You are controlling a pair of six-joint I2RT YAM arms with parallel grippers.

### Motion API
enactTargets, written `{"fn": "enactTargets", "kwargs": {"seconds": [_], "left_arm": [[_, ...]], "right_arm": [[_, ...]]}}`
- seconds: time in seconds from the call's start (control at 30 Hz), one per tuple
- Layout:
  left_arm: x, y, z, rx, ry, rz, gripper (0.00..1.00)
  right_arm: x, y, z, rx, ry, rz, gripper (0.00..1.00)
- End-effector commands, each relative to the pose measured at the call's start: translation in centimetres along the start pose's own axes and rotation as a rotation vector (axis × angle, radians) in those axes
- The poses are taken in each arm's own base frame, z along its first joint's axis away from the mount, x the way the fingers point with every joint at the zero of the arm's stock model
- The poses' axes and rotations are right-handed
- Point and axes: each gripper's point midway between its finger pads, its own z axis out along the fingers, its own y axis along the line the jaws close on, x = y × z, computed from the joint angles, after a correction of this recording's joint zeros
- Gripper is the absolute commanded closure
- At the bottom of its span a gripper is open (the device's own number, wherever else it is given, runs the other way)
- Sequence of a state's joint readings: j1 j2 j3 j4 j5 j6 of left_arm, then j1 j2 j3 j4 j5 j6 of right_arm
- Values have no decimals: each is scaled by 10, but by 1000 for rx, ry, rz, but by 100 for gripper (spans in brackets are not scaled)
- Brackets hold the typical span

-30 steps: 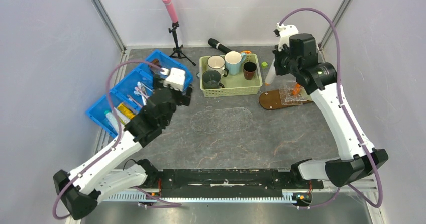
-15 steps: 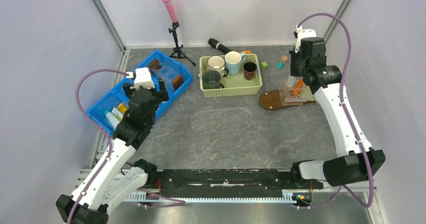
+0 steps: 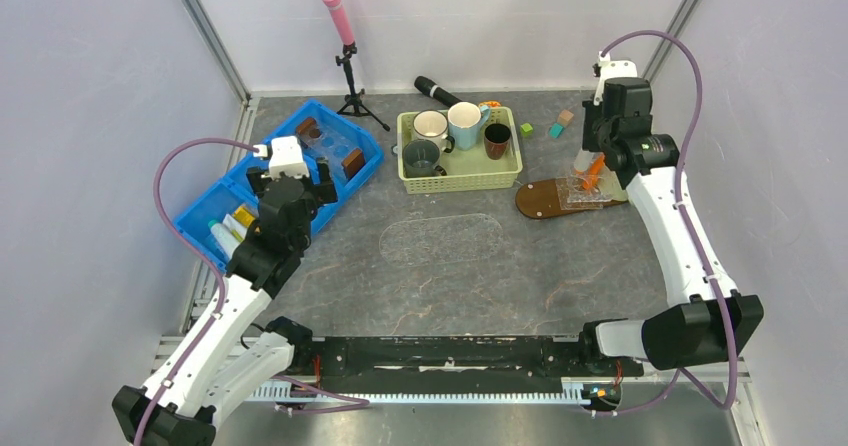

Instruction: Prepare toiletry sets of a toothbrush and toothpaste on the tray

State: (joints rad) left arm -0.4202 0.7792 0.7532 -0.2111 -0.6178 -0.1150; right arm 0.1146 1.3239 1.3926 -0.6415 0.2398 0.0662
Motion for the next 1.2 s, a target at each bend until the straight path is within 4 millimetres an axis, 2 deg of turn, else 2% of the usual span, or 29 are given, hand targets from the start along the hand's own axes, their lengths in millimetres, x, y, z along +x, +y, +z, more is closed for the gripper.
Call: {"fn": "enactTargets", "kwargs": {"seconds": [0.0,0.33,0.77,1.17], "left_arm": [[-5,-4,2,10,-19,-51,0],[-4,-6,3,16,-16,-50,0],[-2,-6,4,18,-12,-45,0],[-3,-6,3,20,-15,-46,0]], "right_arm": [[-27,-8,0,26,-100,44,100],[-18,-7,9,18,-79,50,100],[4,-4,25,-9,-36,63,100],[30,-4,49,-15,23,86,100]]}}
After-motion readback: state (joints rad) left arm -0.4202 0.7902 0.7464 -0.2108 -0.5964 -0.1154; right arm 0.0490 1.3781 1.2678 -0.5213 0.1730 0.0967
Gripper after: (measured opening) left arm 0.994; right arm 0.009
